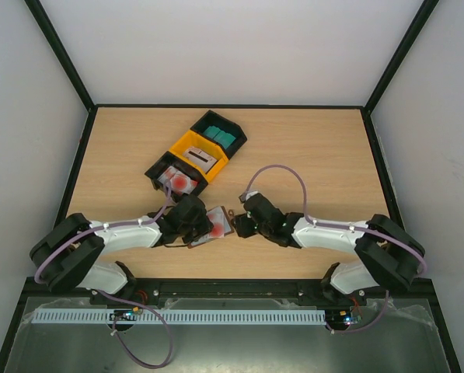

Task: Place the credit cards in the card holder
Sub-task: Insert the credit card into the card holder.

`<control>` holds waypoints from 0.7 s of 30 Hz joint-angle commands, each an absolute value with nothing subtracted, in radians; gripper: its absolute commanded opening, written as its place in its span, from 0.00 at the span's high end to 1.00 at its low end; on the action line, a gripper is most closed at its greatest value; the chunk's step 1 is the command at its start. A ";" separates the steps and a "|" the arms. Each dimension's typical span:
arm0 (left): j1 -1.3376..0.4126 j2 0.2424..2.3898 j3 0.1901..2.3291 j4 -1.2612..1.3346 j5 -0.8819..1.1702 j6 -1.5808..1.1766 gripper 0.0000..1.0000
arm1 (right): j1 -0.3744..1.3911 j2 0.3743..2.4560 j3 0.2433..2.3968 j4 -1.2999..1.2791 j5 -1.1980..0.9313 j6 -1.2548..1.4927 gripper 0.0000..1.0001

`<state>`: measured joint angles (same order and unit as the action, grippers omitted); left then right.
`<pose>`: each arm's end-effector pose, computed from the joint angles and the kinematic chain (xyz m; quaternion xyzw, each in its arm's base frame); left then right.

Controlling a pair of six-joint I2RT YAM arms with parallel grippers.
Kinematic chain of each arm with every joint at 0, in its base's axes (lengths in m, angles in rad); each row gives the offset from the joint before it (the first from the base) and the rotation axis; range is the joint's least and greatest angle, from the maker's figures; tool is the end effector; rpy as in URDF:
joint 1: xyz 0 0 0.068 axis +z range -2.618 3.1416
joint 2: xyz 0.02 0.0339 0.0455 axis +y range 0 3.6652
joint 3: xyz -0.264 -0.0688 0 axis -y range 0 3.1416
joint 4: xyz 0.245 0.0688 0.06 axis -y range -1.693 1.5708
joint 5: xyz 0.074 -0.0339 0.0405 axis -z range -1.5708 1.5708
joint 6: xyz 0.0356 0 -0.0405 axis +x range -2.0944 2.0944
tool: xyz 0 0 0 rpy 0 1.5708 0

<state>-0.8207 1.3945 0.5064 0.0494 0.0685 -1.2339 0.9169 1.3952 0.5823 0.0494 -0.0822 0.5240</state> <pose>0.1673 -0.1831 0.1397 -0.1794 0.9159 -0.3227 0.1576 0.1589 0.2121 0.1610 -0.1952 0.8980 0.2873 0.2700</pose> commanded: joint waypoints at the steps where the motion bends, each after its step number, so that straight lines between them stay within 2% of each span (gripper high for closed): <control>1: -0.827 1.374 0.517 -0.038 0.026 -1.204 0.73 | 0.971 1.390 0.580 -0.017 -0.094 0.409 0.41; 13: -0.827 1.394 0.503 -0.035 0.031 -1.192 0.76 | 1.092 1.561 0.676 -0.071 -0.035 0.333 0.33; 18: -0.827 1.392 0.481 -0.022 0.040 -1.195 0.77 | 1.104 1.636 0.728 -0.074 0.016 0.332 0.34; 21: -0.826 1.390 0.468 -0.012 0.046 -1.198 0.77 | 1.106 1.661 0.746 -0.068 0.048 0.352 0.39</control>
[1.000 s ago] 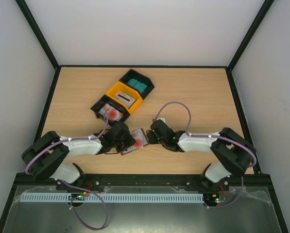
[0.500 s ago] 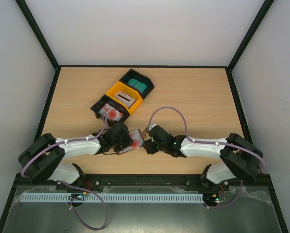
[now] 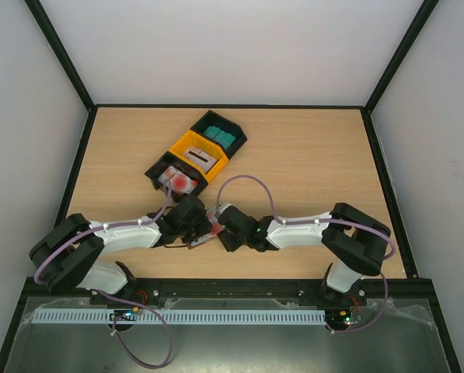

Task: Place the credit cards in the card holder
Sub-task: Insert the credit card into the card holder.

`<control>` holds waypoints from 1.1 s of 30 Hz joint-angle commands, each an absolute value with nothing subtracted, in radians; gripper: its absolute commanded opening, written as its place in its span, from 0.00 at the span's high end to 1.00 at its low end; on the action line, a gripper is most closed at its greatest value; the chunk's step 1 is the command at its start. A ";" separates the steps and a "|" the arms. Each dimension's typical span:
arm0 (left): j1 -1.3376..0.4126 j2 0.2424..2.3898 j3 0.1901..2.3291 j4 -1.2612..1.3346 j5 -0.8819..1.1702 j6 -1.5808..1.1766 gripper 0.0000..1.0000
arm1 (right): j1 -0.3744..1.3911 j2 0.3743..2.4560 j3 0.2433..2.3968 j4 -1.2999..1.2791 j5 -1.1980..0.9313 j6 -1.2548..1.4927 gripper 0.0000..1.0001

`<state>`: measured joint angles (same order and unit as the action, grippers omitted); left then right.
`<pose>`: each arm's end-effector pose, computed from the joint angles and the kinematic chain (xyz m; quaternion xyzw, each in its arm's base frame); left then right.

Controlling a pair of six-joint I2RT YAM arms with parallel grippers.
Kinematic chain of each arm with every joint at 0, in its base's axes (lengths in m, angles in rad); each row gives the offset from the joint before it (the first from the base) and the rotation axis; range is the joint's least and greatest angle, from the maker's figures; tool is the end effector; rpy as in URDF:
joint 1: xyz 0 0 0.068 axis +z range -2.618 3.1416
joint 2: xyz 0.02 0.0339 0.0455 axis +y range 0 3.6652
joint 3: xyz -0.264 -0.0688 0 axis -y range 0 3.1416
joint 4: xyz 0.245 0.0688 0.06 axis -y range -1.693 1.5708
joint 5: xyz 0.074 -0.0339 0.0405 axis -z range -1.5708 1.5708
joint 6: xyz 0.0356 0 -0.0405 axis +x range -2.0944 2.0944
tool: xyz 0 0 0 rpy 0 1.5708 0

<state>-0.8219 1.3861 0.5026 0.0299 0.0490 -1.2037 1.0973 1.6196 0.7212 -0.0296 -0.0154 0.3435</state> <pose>0.1658 -0.1809 0.1391 -0.1692 0.9207 -0.3098 0.1663 0.1355 0.2656 0.1352 -0.3514 0.8813 0.2139 0.2326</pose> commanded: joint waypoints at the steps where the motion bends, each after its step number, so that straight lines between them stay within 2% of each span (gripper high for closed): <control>1: -0.826 1.391 0.464 -0.010 0.048 -1.199 0.77 | 1.106 1.667 0.749 -0.066 0.059 0.360 0.44; 7: -0.827 1.402 0.438 0.021 0.065 -1.207 0.77 | 1.106 1.676 0.740 -0.042 0.070 0.394 0.65; 12: -0.827 1.425 0.437 0.041 0.081 -1.206 0.77 | 1.106 1.677 0.739 -0.016 0.068 0.421 0.72; 24: -0.827 1.439 0.435 0.057 0.084 -1.206 0.72 | 1.107 1.682 0.754 -0.008 0.201 0.607 0.71; 28: -0.826 1.451 0.443 0.062 0.082 -1.201 0.69 | 1.105 1.633 0.735 0.002 0.204 0.630 0.64; 33: -0.826 1.454 0.460 0.045 0.063 -1.197 0.66 | 1.083 1.539 0.680 0.065 0.108 0.616 0.54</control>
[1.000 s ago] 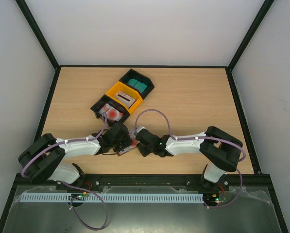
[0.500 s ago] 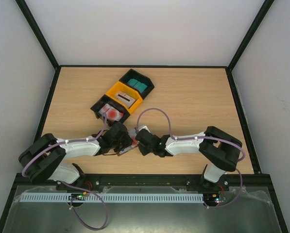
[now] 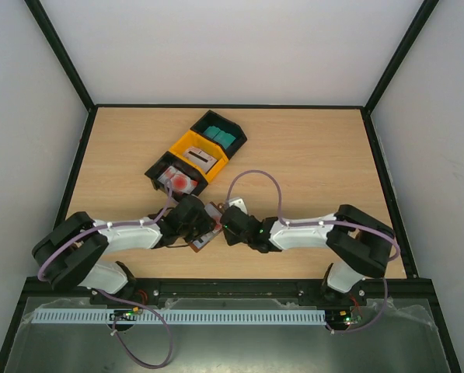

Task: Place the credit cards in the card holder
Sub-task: Insert the credit card into the card holder.

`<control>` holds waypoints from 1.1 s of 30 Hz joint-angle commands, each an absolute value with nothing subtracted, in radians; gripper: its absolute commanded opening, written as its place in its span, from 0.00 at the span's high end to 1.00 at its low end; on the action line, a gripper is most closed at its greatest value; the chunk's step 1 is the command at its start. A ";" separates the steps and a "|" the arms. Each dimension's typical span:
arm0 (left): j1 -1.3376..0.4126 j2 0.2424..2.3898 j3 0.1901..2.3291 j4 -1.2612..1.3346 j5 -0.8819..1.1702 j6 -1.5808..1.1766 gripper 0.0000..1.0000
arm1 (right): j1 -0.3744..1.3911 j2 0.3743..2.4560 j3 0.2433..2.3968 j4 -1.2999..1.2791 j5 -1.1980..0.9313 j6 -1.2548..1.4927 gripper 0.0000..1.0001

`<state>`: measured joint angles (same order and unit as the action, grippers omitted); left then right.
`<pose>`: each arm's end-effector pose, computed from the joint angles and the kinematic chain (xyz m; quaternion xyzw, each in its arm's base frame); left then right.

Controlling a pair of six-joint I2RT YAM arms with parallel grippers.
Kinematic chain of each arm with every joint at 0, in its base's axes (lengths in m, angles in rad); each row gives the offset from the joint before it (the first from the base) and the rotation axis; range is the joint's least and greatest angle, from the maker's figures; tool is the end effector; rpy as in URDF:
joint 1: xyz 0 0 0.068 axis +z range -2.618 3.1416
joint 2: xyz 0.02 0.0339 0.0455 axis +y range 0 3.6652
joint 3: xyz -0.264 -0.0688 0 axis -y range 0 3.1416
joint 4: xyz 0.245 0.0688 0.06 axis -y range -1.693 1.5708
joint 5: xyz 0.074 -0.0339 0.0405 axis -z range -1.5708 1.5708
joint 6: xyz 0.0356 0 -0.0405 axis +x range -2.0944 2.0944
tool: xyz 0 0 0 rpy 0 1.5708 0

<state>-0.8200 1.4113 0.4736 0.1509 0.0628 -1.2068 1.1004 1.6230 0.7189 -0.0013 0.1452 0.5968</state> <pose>0.1681 -0.1834 0.1346 -0.1658 0.9088 -0.3394 0.1774 0.1405 0.2650 0.1358 -0.2119 0.9189 0.1991 0.2668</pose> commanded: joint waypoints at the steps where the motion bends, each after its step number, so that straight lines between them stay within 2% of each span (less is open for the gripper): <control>1: -0.826 1.453 0.462 0.045 0.060 -1.196 0.66 | 1.073 1.527 0.668 0.079 0.086 0.613 0.53; 5: -0.826 1.459 0.468 0.043 0.052 -1.196 0.74 | 1.032 1.522 0.652 0.095 0.041 0.601 0.55; 8: -0.827 1.466 0.473 0.039 0.051 -1.194 0.78 | 1.003 1.563 0.678 0.082 0.026 0.603 0.63; 17: -0.825 1.469 0.478 0.015 0.036 -1.206 0.81 | 0.994 1.673 0.725 0.092 -0.082 0.592 0.76; 26: -0.826 1.468 0.473 -0.005 -0.016 -1.222 0.90 | 0.997 1.675 0.695 0.056 -0.139 0.597 0.75; 33: -0.826 1.464 0.464 0.010 -0.029 -1.237 0.97 | 1.007 1.691 0.704 0.084 -0.256 0.603 0.88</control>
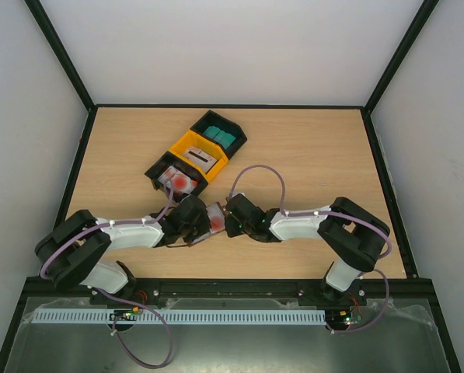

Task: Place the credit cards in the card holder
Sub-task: Insert the credit card into the card holder.

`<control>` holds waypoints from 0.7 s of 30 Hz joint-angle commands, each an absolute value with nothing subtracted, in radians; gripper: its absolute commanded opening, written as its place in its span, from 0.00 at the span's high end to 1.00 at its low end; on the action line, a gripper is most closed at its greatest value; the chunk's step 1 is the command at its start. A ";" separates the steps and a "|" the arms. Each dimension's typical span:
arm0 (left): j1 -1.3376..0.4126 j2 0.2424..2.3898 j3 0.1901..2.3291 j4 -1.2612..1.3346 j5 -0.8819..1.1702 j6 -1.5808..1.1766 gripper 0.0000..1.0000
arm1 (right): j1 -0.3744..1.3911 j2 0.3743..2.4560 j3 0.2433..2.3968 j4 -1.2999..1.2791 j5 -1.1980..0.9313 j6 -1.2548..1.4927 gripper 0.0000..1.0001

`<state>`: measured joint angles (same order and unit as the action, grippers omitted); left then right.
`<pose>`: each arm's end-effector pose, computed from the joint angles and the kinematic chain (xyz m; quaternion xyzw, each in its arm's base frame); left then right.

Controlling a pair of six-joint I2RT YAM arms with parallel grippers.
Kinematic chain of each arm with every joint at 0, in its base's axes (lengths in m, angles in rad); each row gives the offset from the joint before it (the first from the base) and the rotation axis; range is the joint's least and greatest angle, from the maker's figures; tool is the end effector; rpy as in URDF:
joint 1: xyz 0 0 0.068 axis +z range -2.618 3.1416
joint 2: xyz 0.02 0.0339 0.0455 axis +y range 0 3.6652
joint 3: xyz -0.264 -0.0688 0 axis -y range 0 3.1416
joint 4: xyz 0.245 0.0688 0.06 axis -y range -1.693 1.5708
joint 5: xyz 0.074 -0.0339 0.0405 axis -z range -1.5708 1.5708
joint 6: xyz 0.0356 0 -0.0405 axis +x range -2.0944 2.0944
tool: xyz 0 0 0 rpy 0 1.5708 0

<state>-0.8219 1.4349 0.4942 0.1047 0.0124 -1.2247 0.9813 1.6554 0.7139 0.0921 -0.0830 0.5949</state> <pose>0.1703 -0.1838 0.1311 -0.1845 0.9148 -0.3097 0.1820 0.1684 0.2571 0.1316 -0.1939 0.9146 0.2774 0.2211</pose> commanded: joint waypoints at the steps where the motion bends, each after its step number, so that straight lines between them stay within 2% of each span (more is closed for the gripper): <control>1: -0.827 1.463 0.461 0.012 -0.032 -1.243 0.97 | 1.007 1.688 0.704 0.085 -0.272 0.603 0.88; 17: -0.826 1.403 0.373 0.172 -0.010 -1.309 0.97 | 1.007 1.703 0.739 0.082 -0.357 0.631 0.86; 21: -0.826 1.397 0.370 0.196 0.002 -1.301 0.94 | 1.006 1.696 0.746 0.085 -0.330 0.677 0.82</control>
